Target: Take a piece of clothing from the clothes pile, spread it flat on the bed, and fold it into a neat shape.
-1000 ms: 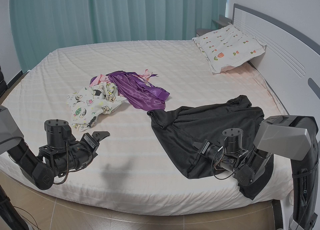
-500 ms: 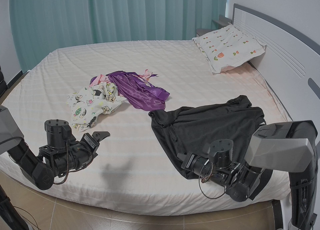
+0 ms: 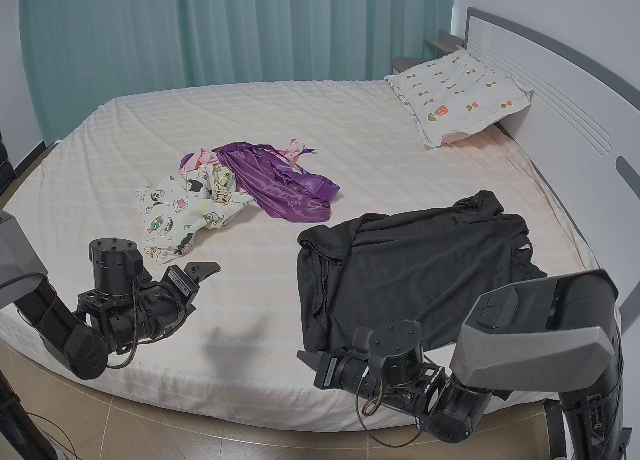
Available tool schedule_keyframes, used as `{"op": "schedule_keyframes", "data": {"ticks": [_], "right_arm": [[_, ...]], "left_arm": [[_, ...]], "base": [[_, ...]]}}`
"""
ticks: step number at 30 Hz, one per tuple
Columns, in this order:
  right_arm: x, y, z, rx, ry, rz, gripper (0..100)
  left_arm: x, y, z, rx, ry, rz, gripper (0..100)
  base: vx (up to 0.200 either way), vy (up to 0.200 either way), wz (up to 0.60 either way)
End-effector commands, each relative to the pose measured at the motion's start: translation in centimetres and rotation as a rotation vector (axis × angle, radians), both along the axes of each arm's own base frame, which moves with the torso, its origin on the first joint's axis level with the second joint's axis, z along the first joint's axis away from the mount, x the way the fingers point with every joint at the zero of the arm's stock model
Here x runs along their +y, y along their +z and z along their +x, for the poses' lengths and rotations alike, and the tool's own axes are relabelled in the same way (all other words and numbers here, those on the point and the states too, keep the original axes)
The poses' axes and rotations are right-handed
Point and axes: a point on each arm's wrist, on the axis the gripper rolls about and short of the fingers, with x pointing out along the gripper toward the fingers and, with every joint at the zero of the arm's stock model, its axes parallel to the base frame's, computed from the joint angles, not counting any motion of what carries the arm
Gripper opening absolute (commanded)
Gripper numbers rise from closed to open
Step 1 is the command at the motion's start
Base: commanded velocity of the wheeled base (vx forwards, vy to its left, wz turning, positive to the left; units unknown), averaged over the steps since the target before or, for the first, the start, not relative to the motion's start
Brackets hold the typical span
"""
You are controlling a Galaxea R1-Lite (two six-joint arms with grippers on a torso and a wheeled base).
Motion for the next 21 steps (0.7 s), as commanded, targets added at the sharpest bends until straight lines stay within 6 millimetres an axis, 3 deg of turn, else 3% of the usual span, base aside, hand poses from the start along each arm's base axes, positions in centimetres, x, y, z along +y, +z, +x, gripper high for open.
{"op": "schedule_keyframes", "data": {"ticks": [1, 5, 9, 14, 21], "right_arm": [[1.2, -0.6, -1.8, 0.004, 0.06, -0.021, 100], [1.5, -0.5, -2.1, 0.002, 0.065, -0.017, 100], [0.9, 1.3, -1.2, -0.059, -0.004, 0.035, 100], [-2.3, 2.7, 1.1, -0.073, -0.122, 0.051, 100], [-7.6, 4.0, 1.9, -0.018, -0.265, 0.105, 100]], "left_arm": [[-0.1, 0.0, 0.0, -0.001, -0.002, -0.002, 100], [-0.1, 0.0, 0.0, -0.002, -0.004, 0.0, 100], [-0.1, 0.0, 0.0, -0.001, -0.003, -0.002, 100], [-0.1, 0.1, -0.1, -0.006, 0.0, -0.002, 100], [-0.2, 0.3, 0.1, -0.003, 0.005, -0.012, 100]], "base": [[0.0, 0.0, 0.0], [0.0, 0.0, 0.0], [0.0, 0.0, 0.0], [0.0, 0.0, 0.0], [0.0, 0.0, 0.0]]}}
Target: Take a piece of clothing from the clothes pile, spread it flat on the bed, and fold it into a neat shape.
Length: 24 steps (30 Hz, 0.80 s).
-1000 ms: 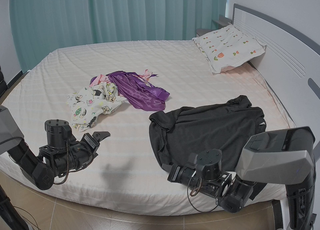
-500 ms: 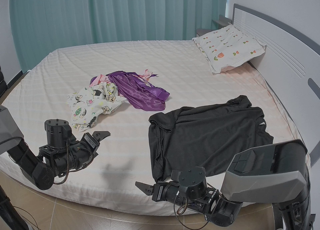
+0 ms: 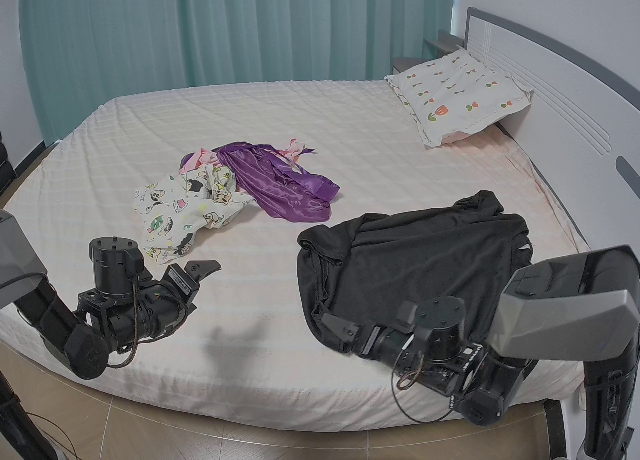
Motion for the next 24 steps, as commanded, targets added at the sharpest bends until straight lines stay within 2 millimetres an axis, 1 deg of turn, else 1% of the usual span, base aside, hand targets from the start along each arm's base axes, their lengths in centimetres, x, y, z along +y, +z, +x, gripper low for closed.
{"op": "schedule_keyframes", "data": {"ticks": [1, 5, 6, 8, 9, 10, 12, 13, 14, 18, 19, 24], "right_arm": [[-4.5, 2.3, 0.3, 0.0, -0.102, 0.067, 100], [-5.4, 1.8, -1.8, 0.036, -0.075, 0.037, 100], [-5.7, 2.1, -2.1, 0.028, -0.078, 0.044, 100], [-6.7, 2.7, -2.3, 0.02, -0.114, 0.045, 100], [-7.1, 2.8, -2.2, 0.019, -0.125, 0.045, 100], [-8.3, 3.1, -1.7, 0.016, -0.167, 0.047, 100], [-9.7, 3.3, -1.0, 0.013, -0.225, 0.054, 100], [-9.9, 3.3, -0.9, 0.013, -0.233, 0.054, 100], [-10.8, 3.2, -0.4, 0.017, -0.265, 0.056, 100], [-11.9, 3.0, 0.2, 0.02, -0.313, 0.049, 100], [-11.9, 3.0, 0.2, 0.02, -0.313, 0.049, 100], [-13.2, 3.1, 0.5, 0.019, -0.361, 0.049, 100]], "left_arm": [[-0.2, 0.1, 0.0, 0.002, -0.001, -0.007, 100], [-0.4, 0.0, -0.2, 0.006, -0.011, -0.008, 100], [-0.5, 0.0, -0.3, 0.008, -0.017, -0.008, 100], [-0.9, 0.0, -0.4, 0.01, -0.03, -0.009, 100], [-1.0, -0.1, -0.5, 0.011, -0.035, -0.008, 100], [-1.4, -0.1, -0.6, 0.012, -0.048, -0.01, 100], [-1.9, -0.1, -0.7, 0.016, -0.061, -0.017, 100], [-2.0, -0.2, -0.7, 0.016, -0.064, -0.017, 100], [-2.2, -0.2, -0.6, 0.018, -0.069, -0.021, 100], [-3.1, -0.1, -0.8, 0.02, -0.093, -0.036, 100], [-3.1, -0.1, -0.8, 0.02, -0.093, -0.036, 100], [-3.7, -0.1, -0.6, 0.018, -0.104, -0.045, 100]], "base": [[0.0, 0.0, 0.0], [0.0, 0.0, 0.0], [0.0, 0.0, 0.0], [0.0, -0.2, 0.0], [0.0, -0.2, 0.0], [0.0, -0.2, 0.0], [0.0, -0.2, 0.0], [0.0, -0.2, 0.0], [0.0, -0.2, 0.0], [0.0, -0.2, 0.0], [0.0, -0.2, 0.0], [0.0, -0.2, 0.0]]}}
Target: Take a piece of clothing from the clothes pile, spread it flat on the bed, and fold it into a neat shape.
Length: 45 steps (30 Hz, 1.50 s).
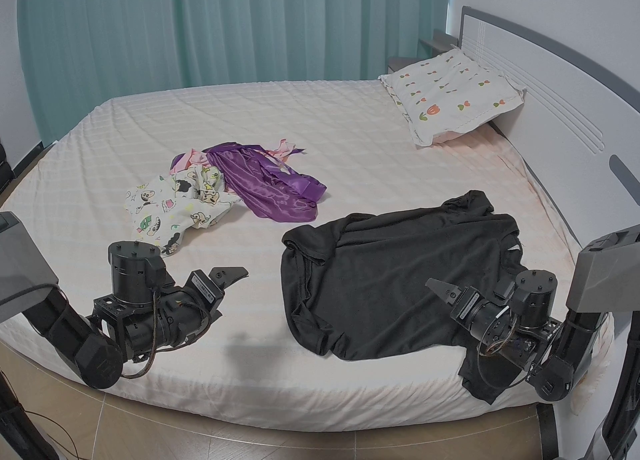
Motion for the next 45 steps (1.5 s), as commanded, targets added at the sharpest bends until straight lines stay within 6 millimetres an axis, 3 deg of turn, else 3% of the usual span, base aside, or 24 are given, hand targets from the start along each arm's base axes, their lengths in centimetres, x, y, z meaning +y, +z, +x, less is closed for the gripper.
{"op": "schedule_keyframes", "data": {"ticks": [1, 10, 16, 21, 33, 45], "right_arm": [[-1.2, 0.2, 0.4, -0.012, -0.041, 0.005, 100], [-1.9, 0.1, 0.3, 0.003, -0.063, 0.004, 100], [-2.1, 0.3, 0.2, 0.007, -0.077, 0.034, 100], [-2.3, 0.5, 0.1, 0.006, -0.082, 0.036, 100], [-2.1, 0.5, 0.0, 0.005, -0.078, 0.036, 100], [-2.3, 1.0, -0.2, -0.006, -0.079, 0.039, 100]], "left_arm": [[-0.6, -0.2, 0.2, 0.002, -0.01, -0.007, 100], [-1.2, 0.2, 1.9, -0.035, 0.028, -0.005, 100], [-3.5, -2.1, 5.6, -0.032, 0.038, 0.019, 100], [-5.8, -2.8, 7.3, -0.007, 0.008, 0.034, 100], [-7.9, -2.2, 6.9, -0.02, 0.034, 0.077, 100], [-9.2, -2.2, 7.6, -0.039, 0.005, 0.069, 100]], "base": [[0.0, 0.0, 0.0], [0.0, 0.0, 0.0], [0.0, 0.0, 0.0], [0.0, 0.0, 0.0], [0.0, 0.0, 0.0], [0.15, 0.0, 0.0]]}}
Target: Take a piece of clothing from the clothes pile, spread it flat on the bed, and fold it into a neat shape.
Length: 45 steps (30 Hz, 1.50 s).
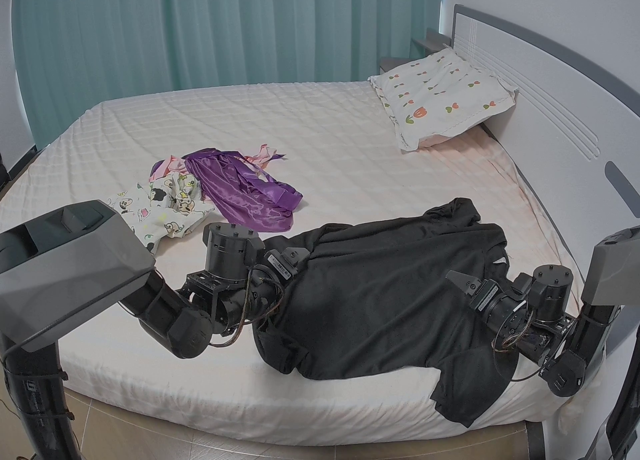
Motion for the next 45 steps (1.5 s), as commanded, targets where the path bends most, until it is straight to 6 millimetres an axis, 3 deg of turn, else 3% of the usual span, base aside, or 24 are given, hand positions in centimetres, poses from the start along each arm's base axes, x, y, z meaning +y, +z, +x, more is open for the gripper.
{"op": "schedule_keyframes", "data": {"ticks": [1, 9, 20, 29, 34, 36, 39, 40, 43, 45], "right_arm": [[0.0, 0.2, 0.1, -0.015, -0.001, 0.004, 100], [0.0, 0.2, 0.1, -0.014, -0.001, 0.003, 100], [0.2, -0.1, 0.0, -0.006, 0.008, 0.002, 100], [0.3, -0.1, 0.0, -0.004, 0.011, 0.003, 100], [0.3, -0.1, 0.0, -0.003, 0.011, 0.003, 100], [0.3, -0.1, 0.0, -0.003, 0.011, 0.003, 100], [0.3, -0.1, 0.0, -0.003, 0.011, 0.003, 100], [0.3, -0.2, 0.0, -0.001, 0.009, 0.002, 100], [0.3, -0.3, 0.1, 0.004, 0.009, 0.002, 100], [0.3, -0.7, 0.2, 0.014, 0.009, -0.001, 100]], "left_arm": [[-0.7, -0.4, 0.7, -0.004, -0.001, 0.0, 100], [-1.5, -1.0, 1.7, 0.045, -0.008, 0.019, 100], [-4.0, -1.4, 0.2, 0.061, -0.078, 0.021, 100], [-4.9, -4.4, 2.5, 0.066, -0.059, 0.044, 100], [-3.5, -3.8, 4.5, 0.024, 0.004, 0.036, 100], [-1.3, -2.9, 7.3, -0.035, 0.068, 0.041, 100], [-1.3, -2.9, 7.3, -0.035, 0.068, 0.041, 100], [1.5, -2.2, 10.4, -0.11, 0.148, 0.073, 100], [3.1, -1.6, 11.7, -0.148, 0.181, 0.094, 100], [5.1, -0.2, 13.1, -0.194, 0.231, 0.08, 100]], "base": [[0.0, 0.0, 0.0], [0.0, 0.0, 0.0], [0.0, 0.0, 0.0], [0.0, 0.0, 0.0], [0.0, 0.0, 0.0], [0.0, 0.0, 0.0], [0.0, 0.0, 0.0], [0.0, 0.0, 0.0], [0.0, 0.0, 0.0], [0.0, 0.0, 0.0]]}}
